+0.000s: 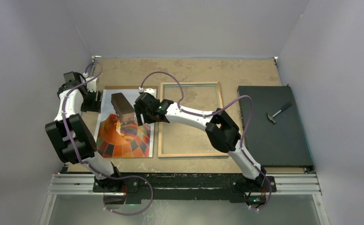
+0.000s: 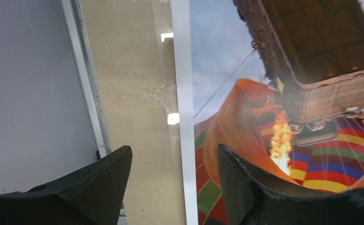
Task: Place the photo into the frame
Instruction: Turn over the photo frame at the center of the board.
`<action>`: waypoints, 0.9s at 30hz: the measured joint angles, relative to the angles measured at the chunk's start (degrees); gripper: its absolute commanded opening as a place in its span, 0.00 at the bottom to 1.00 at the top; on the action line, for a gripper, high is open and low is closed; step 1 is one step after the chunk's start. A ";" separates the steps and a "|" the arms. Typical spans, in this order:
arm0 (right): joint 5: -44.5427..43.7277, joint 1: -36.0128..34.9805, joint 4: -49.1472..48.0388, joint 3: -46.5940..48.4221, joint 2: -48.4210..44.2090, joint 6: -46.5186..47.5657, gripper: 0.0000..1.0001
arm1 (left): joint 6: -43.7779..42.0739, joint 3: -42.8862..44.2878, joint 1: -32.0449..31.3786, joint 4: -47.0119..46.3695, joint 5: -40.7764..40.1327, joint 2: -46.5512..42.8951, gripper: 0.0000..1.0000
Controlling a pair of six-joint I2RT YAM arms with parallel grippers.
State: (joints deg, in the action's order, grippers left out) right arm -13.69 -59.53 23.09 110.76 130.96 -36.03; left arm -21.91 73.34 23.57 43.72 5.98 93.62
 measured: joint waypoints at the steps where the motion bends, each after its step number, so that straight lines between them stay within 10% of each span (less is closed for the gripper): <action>1: 0.28 0.09 -0.02 0.00 0.07 -0.07 0.80 | -0.33 -0.79 0.04 -0.70 -0.68 0.20 0.64; 19: 1.46 3.98 -2.25 -2.56 2.40 -4.50 0.82 | -2.93 -8.24 0.07 -9.03 -5.73 4.83 0.68; 27: 3.26 5.44 -4.33 -3.58 2.03 -5.84 0.81 | -2.34 -8.57 0.07 -9.75 -2.78 8.20 0.34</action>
State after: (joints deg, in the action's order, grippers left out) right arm -10.44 -54.08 18.76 107.18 132.99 -41.87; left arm -24.25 64.77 23.64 33.98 3.20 101.82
